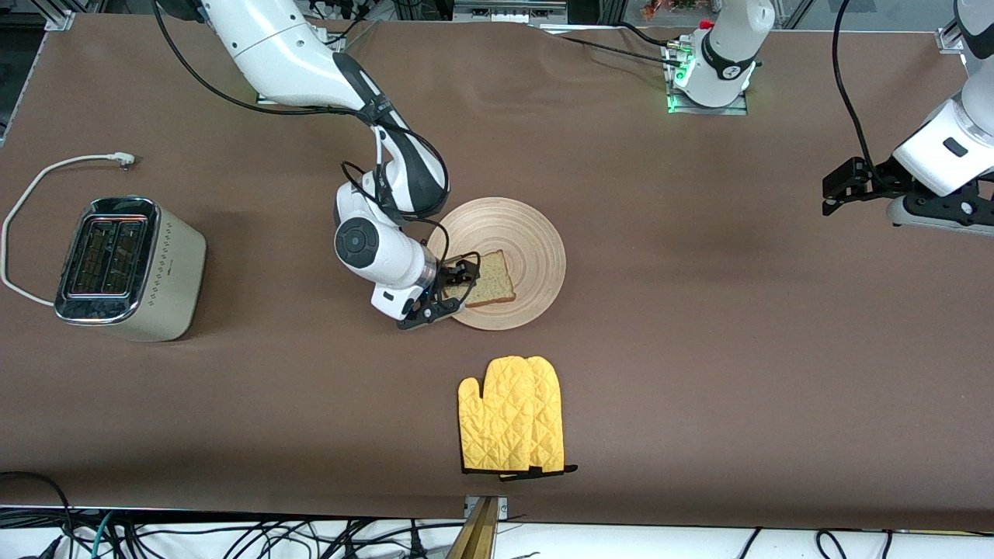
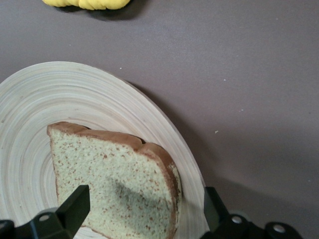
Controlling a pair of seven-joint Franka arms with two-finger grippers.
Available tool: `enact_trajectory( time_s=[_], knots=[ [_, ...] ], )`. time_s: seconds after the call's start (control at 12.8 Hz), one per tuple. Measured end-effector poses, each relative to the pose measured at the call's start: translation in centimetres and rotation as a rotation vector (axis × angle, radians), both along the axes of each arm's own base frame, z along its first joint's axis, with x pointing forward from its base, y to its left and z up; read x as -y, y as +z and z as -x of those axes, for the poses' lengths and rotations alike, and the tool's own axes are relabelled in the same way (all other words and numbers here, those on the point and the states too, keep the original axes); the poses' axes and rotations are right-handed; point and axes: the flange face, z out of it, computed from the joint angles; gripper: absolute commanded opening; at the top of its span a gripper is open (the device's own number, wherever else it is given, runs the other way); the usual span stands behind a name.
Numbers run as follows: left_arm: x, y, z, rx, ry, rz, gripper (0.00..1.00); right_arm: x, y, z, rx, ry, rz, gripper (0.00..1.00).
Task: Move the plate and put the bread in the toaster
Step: 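Lower the open right gripper around the bread slice on the plate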
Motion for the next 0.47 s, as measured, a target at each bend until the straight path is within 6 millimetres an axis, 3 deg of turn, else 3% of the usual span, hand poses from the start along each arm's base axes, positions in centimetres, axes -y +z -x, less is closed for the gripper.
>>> enact_trajectory(
  time_s=[0.24, 0.47],
  knots=[
    [0.0, 0.0, 0.0, -0.001, 0.0, 0.0, 1.0, -1.6, 1.1, 0.3, 0.014, 0.02, -0.021, 1.0],
    [0.0, 0.0, 0.0, -0.002, 0.001, 0.0, 1.0, -1.9, 1.5, 0.1, 0.022, 0.021, -0.028, 1.0]
  ],
)
